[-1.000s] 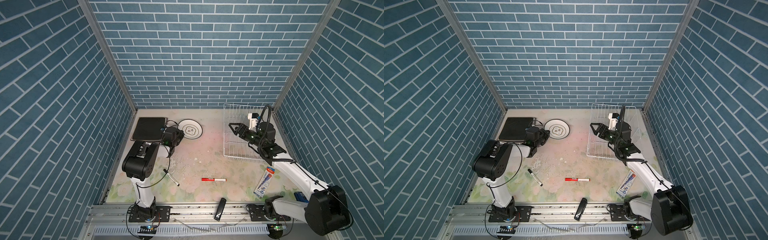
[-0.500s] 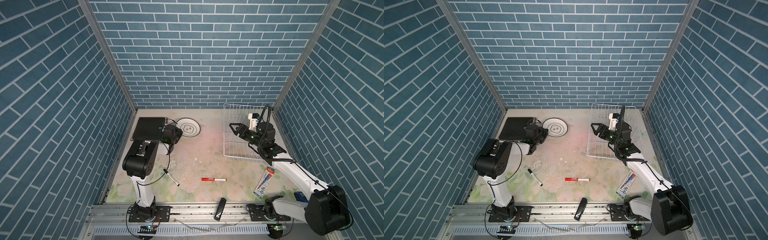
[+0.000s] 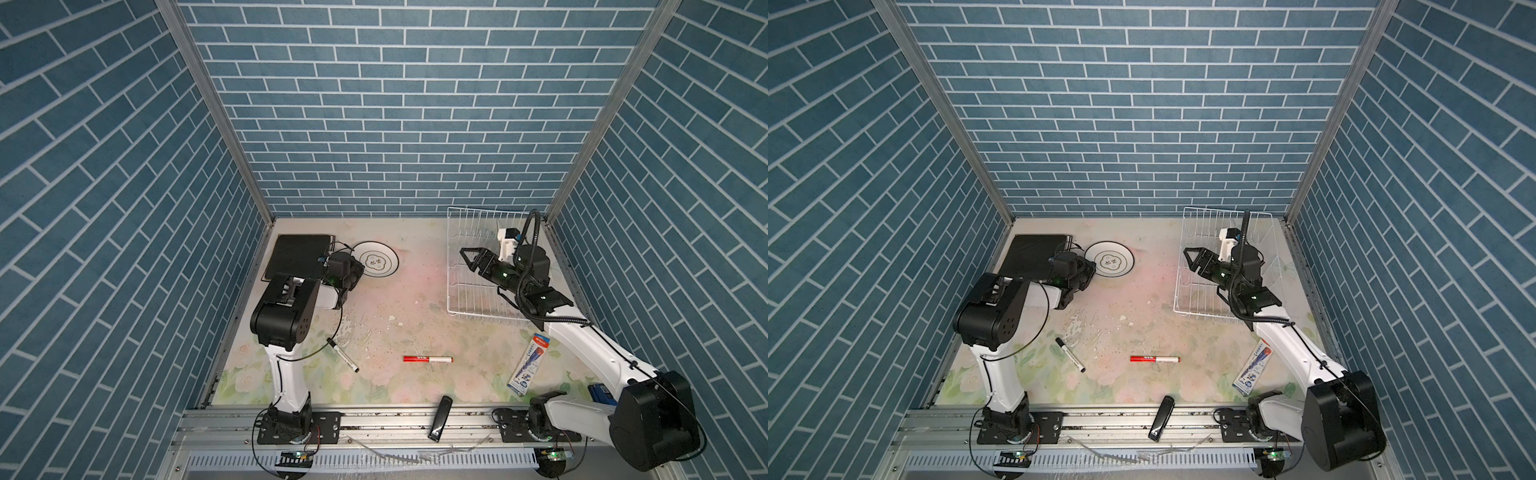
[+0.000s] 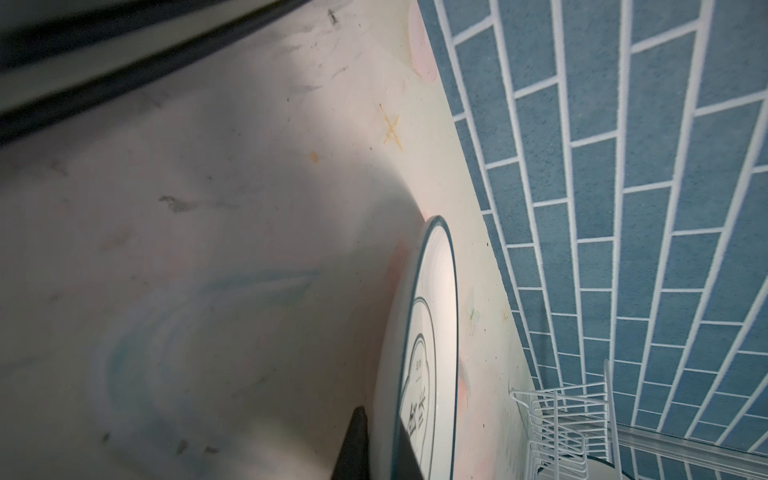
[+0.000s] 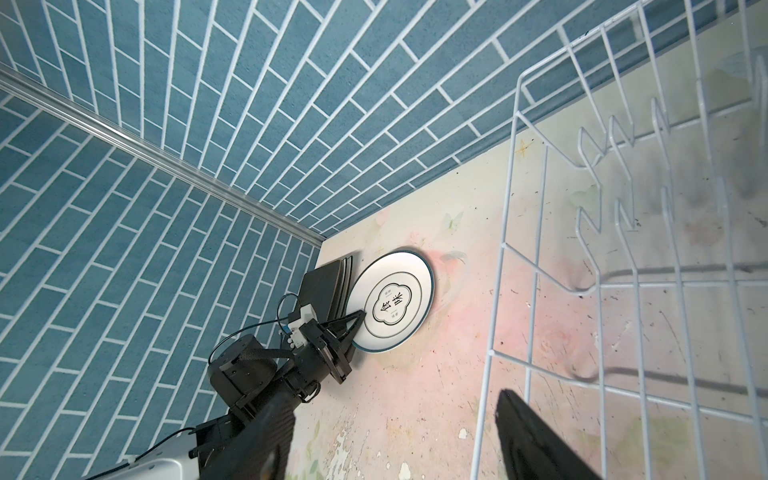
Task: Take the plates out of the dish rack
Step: 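Carry the plate beside the dark plates with the left gripper while the right returns, then open the left gripper to release the plate while the right gripper descends into the rack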
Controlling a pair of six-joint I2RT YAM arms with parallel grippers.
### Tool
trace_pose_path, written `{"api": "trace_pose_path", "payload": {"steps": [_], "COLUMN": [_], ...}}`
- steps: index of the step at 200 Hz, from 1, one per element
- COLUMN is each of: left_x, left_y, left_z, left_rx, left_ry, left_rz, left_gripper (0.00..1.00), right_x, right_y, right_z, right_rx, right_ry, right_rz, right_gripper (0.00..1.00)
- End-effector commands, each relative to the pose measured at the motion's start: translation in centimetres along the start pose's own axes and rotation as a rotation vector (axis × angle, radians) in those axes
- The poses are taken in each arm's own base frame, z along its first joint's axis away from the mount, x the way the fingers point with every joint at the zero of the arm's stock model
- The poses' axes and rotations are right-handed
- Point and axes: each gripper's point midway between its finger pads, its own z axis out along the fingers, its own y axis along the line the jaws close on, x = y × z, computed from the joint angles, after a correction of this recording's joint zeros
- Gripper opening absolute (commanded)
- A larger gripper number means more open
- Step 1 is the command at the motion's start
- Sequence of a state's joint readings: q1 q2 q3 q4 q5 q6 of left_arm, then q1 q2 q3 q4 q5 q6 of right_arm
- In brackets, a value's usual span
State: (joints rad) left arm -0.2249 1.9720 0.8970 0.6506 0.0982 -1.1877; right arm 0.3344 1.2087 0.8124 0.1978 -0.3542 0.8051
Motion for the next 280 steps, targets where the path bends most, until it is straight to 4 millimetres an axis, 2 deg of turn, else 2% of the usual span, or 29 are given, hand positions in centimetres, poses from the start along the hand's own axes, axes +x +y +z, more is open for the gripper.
{"api": "trace_pose_path", "payload": {"steps": [1, 13, 24, 34, 76, 87, 98, 152, 180, 206, 237, 280], "left_x": [-1.0, -0.9, -1.0, -1.0, -0.7, -0.7, -0.7, -0.6, -0.5, -0.3, 0.0, 0.5], "left_y": [-1.4, -1.3, -1.1, -1.0, -0.5, -0.3, -0.1, 1.7, 2.4, 3.0, 3.2, 3.6], "left_z": [0.3, 0.3, 0.3, 0.4, 0.5, 0.4, 0.3, 0.2, -0.2, -0.8, -1.6, -2.7], "left_rx": [0.051, 0.050, 0.048, 0.049, 0.039, 0.027, 0.011, -0.051, -0.067, -0.076, -0.073, -0.067], "left_ry": [-0.023, -0.023, -0.025, -0.023, -0.011, -0.007, -0.008, -0.009, -0.008, -0.004, -0.002, 0.003], "left_rz": [-0.006, -0.008, -0.015, -0.018, -0.026, -0.016, 0.007, 0.025, 0.009, -0.002, 0.005, 0.009], "left_gripper": [0.00, 0.09, 0.26, 0.36, 0.61, 0.72, 0.79, 0.91, 0.92, 0.92, 0.93, 0.93], "right_x": [-0.6, -0.6, -0.6, -0.6, -0.8, -0.8, -0.8, -0.9, -1.1, -1.4, -2.3, -3.5], "right_y": [0.2, 0.1, 0.1, 0.1, 0.1, 0.2, 0.1, 0.0, -0.3, -1.6, -3.8, -5.4], "right_z": [-0.8, -0.9, -1.0, -1.2, -1.8, -1.9, -2.0, -2.6, -3.1, -4.0, -6.0, -7.7], "right_rx": [0.007, 0.010, 0.014, 0.016, 0.025, 0.027, 0.031, 0.052, 0.081, 0.183, 0.353, 0.511], "right_ry": [-0.031, -0.029, -0.029, -0.031, -0.043, -0.044, -0.043, -0.051, -0.064, -0.068, -0.110, -0.128], "right_rz": [-0.037, -0.035, -0.034, -0.034, -0.039, -0.038, -0.038, -0.030, -0.029, -0.052, -0.129, -0.249], "right_gripper": [0.77, 0.78, 0.77, 0.78, 0.78, 0.77, 0.78, 0.78, 0.77, 0.77, 0.77, 0.77]}}
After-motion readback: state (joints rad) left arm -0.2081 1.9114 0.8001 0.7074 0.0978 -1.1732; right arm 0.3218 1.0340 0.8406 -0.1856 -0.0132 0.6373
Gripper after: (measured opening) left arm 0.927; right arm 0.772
